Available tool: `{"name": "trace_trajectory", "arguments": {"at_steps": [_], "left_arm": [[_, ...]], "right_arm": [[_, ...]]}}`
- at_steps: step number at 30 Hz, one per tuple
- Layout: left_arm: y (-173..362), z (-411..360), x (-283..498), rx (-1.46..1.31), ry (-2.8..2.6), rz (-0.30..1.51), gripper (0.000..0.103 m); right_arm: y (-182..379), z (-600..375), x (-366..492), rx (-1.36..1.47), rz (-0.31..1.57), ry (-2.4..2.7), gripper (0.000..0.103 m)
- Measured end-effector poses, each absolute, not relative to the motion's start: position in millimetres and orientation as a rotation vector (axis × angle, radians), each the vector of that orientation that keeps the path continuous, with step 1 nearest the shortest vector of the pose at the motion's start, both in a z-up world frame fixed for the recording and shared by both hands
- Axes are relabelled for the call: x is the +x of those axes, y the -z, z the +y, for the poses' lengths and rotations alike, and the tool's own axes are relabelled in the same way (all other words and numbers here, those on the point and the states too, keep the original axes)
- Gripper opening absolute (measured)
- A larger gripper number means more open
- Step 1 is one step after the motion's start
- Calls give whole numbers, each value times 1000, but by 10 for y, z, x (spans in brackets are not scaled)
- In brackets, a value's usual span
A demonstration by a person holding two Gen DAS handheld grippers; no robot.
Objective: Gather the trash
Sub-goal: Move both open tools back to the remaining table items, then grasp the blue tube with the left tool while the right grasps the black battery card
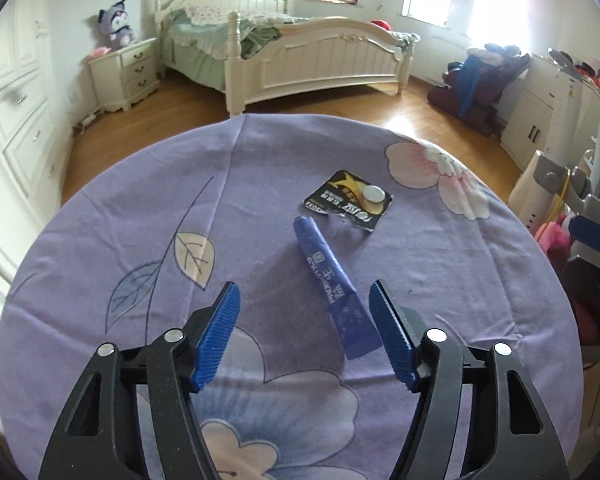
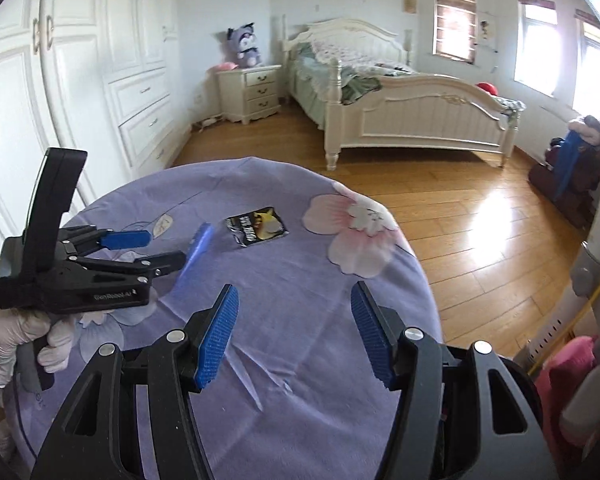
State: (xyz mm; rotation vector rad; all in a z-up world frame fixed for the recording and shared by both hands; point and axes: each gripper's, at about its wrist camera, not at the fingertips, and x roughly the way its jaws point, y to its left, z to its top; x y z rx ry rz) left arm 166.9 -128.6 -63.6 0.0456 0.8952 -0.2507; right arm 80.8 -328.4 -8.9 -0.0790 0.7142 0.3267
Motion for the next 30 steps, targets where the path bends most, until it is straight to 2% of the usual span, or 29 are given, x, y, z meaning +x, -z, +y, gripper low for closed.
{"name": "trace_trajectory", "arguments": {"at_steps": [1,4,6,12,14,15,16,21,23,25,26,30], "left_arm": [[673,-1271,1697,48,254,915,57],[750,-1235,1747,45,263,940,54],[754,-1217,1765,49,272,944,54],[631,-1136,1728,-31,336,911,54],[591,-1184,1722,-27,359,904,57],[586,-1246,1736,-7,364,900,65],[598,-1315,1765,23,358,898,67],[737,-1495,1862,65,400,935,66],[787,-1515,1835,112,376,921,56],[786,-1454,1821,144,321,903,18],[783,-1386,1834,130,304,906,11],[768,-1110,1854,50,283,912,8]], "right_arm": [[95,-3206,894,-91,728,-348,59],[137,-2970,1173,-111,755,-426,62],[184,-2833,1386,-139,770,-452,67],[398,-2621,1897,-201,856,-461,67],[455,-2640,2002,-181,875,-455,67],[483,-2654,2039,-165,884,-457,67],[503,-2676,2081,-155,893,-459,67],[571,-2704,2113,-157,914,-468,67],[593,-2711,2120,-155,922,-476,67],[614,-2644,2159,-160,929,-488,67],[632,-2615,2157,-167,936,-501,67],[676,-2456,2130,-226,922,-521,70]]}}
